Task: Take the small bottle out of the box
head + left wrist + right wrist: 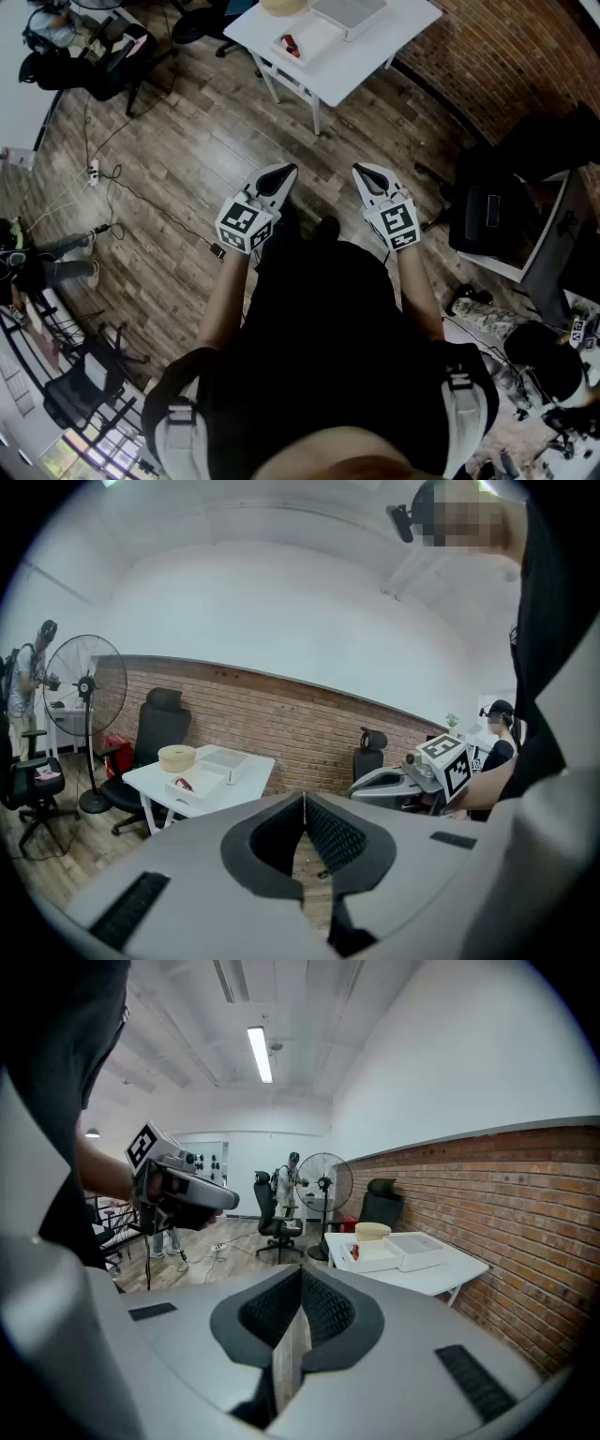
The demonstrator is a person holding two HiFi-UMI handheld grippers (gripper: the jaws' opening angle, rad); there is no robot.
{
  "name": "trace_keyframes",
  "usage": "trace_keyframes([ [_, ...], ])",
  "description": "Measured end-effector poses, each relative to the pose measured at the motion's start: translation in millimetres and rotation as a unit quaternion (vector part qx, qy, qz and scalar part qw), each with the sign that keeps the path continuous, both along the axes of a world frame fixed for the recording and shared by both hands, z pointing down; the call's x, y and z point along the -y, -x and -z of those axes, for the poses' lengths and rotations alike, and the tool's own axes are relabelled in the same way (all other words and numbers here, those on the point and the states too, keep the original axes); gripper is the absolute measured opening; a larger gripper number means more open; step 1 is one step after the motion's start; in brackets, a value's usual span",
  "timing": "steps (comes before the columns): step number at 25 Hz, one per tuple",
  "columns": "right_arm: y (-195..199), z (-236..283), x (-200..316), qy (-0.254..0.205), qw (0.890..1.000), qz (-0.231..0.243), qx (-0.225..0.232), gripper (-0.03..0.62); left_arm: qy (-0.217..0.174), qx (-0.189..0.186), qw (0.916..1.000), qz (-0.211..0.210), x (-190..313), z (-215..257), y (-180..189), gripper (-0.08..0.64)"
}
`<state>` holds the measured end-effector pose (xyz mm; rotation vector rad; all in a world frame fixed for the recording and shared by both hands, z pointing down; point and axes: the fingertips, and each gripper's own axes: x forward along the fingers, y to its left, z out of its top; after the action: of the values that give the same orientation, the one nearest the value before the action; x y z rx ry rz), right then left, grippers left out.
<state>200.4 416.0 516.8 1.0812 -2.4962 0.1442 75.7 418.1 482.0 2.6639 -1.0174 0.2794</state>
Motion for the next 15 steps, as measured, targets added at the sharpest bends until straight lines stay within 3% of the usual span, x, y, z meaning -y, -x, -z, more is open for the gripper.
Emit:
trace_keyframes([
  [15,-1.6,-5.4,26.4,0.012,1.0,-0.022,0.01,-0.003,0.002,-0.005,0.9999,-0.012,31.7,1.8,-1.8,0.025],
])
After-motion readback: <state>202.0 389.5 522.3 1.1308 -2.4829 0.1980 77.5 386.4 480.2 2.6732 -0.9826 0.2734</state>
